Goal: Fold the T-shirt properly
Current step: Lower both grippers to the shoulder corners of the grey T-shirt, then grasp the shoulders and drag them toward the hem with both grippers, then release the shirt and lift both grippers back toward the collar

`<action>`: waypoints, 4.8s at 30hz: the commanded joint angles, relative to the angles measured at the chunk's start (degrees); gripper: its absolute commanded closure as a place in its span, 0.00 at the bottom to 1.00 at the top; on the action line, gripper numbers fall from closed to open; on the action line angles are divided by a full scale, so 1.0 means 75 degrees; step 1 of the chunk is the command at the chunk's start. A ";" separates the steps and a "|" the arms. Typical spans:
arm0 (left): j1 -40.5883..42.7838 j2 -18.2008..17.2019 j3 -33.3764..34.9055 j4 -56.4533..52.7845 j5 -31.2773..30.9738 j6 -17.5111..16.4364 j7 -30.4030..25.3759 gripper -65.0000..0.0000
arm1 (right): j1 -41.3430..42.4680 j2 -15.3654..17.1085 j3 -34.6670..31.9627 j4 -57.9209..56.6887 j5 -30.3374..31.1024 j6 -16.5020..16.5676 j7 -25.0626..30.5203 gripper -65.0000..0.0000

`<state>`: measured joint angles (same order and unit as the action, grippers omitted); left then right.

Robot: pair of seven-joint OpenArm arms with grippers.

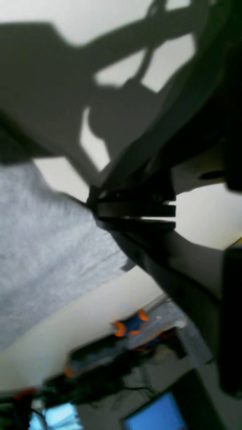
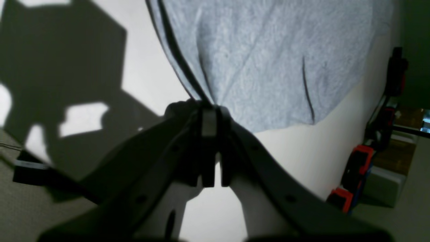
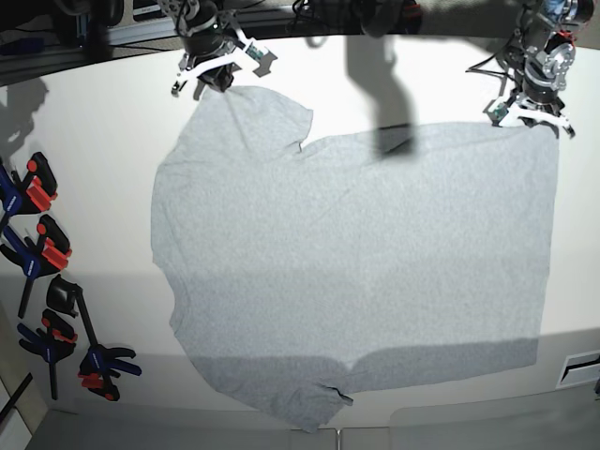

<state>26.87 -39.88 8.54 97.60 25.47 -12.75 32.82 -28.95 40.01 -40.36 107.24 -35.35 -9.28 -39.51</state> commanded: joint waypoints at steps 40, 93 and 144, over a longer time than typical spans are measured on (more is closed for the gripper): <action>-0.1209 -0.0166 -0.0029 -0.0166 -0.1236 0.1958 -0.1568 1.00 | 0.3182 -0.1259 0.1842 0.0676 0.2151 0.0012 0.0758 1.00; -0.5855 0.0761 -0.0029 -0.5861 -0.2608 0.0976 -0.4357 1.00 | 0.9192 -0.4004 0.1845 -0.8399 0.3410 0.1005 0.2346 1.00; -0.6140 0.0702 -0.0029 -0.5855 -0.3013 0.1880 -0.3520 0.62 | 0.9737 -0.4234 0.1821 -0.8448 0.2769 0.3034 0.1341 0.66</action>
<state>-17.63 -33.36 8.91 52.86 3.07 0.23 7.73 41.60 7.84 -26.89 42.85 -14.09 14.20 -30.26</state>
